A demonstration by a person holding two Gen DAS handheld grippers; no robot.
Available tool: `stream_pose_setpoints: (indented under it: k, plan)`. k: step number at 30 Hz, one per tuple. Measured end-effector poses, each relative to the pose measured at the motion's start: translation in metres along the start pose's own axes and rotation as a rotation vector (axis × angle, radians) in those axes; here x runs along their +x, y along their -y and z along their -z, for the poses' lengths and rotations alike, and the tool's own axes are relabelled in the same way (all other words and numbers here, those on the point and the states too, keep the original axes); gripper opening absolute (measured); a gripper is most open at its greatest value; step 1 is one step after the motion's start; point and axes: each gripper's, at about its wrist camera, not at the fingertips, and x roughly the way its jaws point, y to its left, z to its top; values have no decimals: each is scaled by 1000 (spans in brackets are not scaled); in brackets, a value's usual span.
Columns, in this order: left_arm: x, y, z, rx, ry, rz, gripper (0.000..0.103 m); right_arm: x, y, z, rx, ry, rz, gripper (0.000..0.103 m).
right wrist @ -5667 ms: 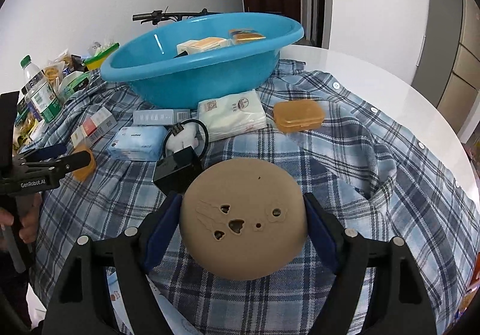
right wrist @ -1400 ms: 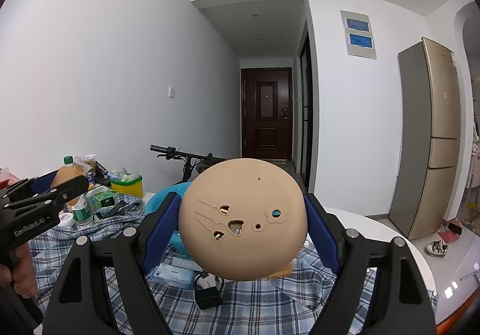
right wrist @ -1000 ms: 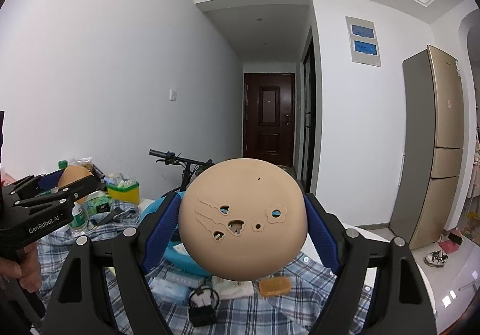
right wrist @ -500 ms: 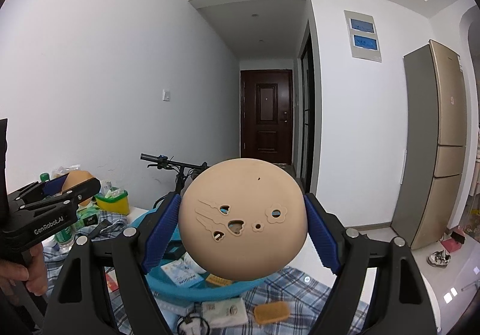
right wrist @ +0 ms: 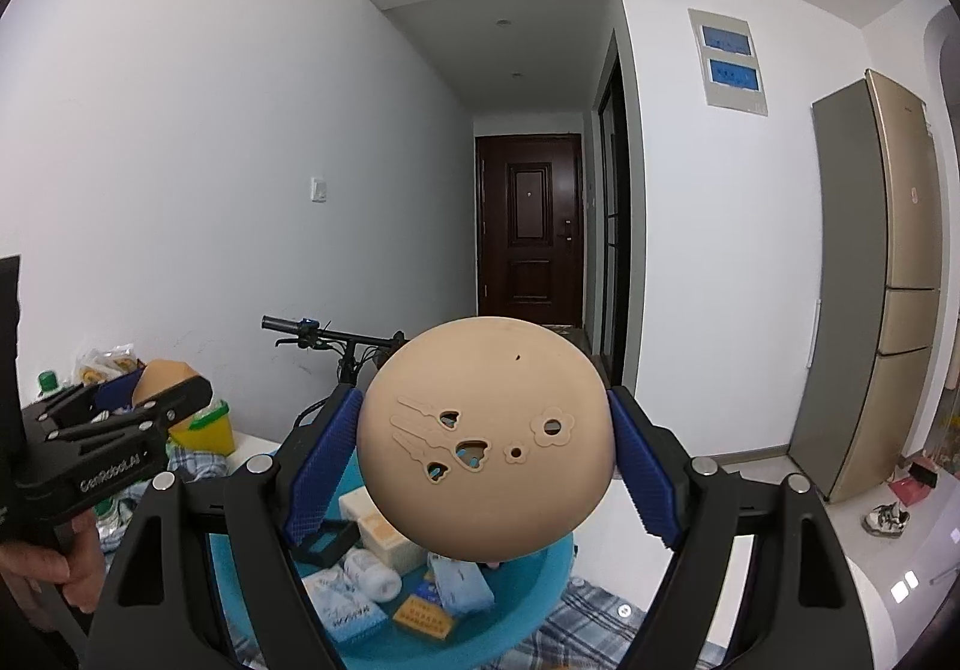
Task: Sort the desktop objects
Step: 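Carry the orange pad and wooden disc over the blue basin with both grippers, then lower the orange pad into the basin with the left gripper while the right lowers the disc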
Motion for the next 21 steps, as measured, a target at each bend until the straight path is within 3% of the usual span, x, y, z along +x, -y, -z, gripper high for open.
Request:
stream_pose_setpoints:
  k: [21]
  plan:
    - [99,-31,-26,-99,-13,13,63,91,-6,-27,45,60,-14,80]
